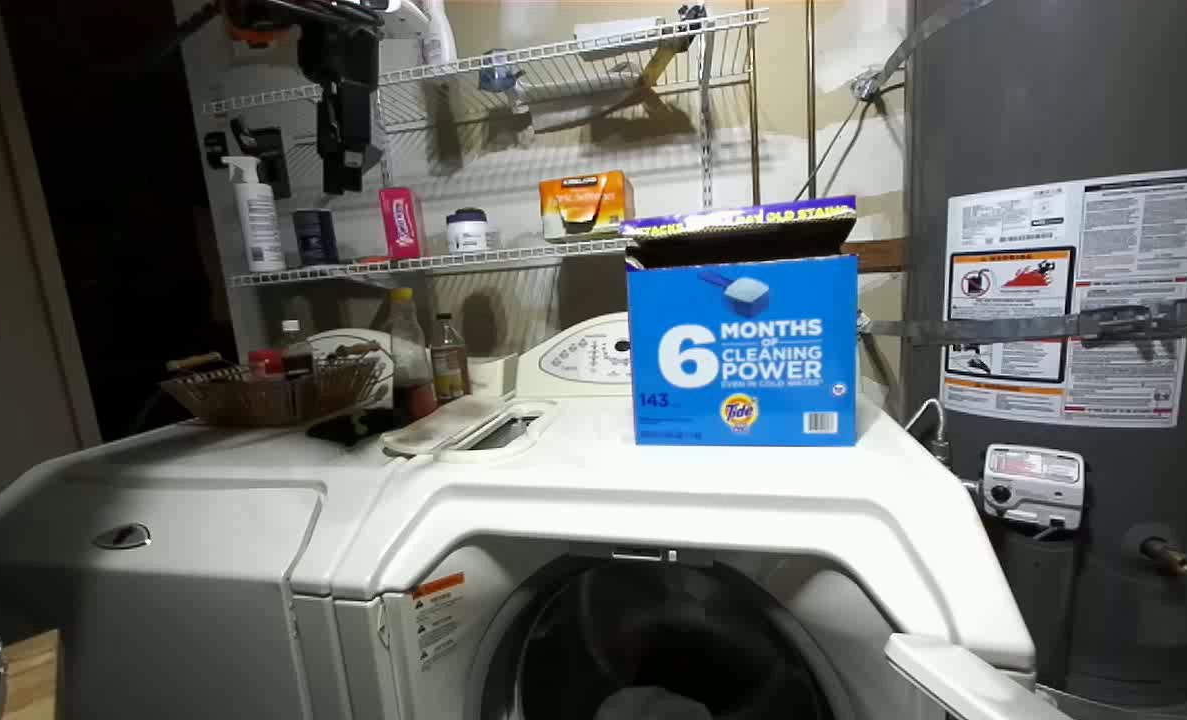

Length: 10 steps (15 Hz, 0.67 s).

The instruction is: Close the detergent compartment of the washing machine on the right

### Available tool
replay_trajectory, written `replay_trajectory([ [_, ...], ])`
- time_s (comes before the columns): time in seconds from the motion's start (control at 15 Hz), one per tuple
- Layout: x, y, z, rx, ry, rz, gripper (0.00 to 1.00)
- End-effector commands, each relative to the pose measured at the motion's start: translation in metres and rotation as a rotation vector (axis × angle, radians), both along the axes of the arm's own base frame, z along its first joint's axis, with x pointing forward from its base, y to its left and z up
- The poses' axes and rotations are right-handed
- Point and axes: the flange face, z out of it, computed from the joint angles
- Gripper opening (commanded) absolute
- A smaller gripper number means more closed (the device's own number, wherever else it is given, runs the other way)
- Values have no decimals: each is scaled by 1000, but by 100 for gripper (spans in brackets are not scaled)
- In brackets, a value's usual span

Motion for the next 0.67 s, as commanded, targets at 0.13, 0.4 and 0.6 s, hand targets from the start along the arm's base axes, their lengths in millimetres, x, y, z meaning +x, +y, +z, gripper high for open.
replay_trajectory([
  [0.13, 0, 0, 0, 0, 0, 0, 100],
  [0.4, 0, 0, 1, 0, 0, 0, 100],
  [0.6, 1, 8, -9, -25, -15, -16, 100],
])
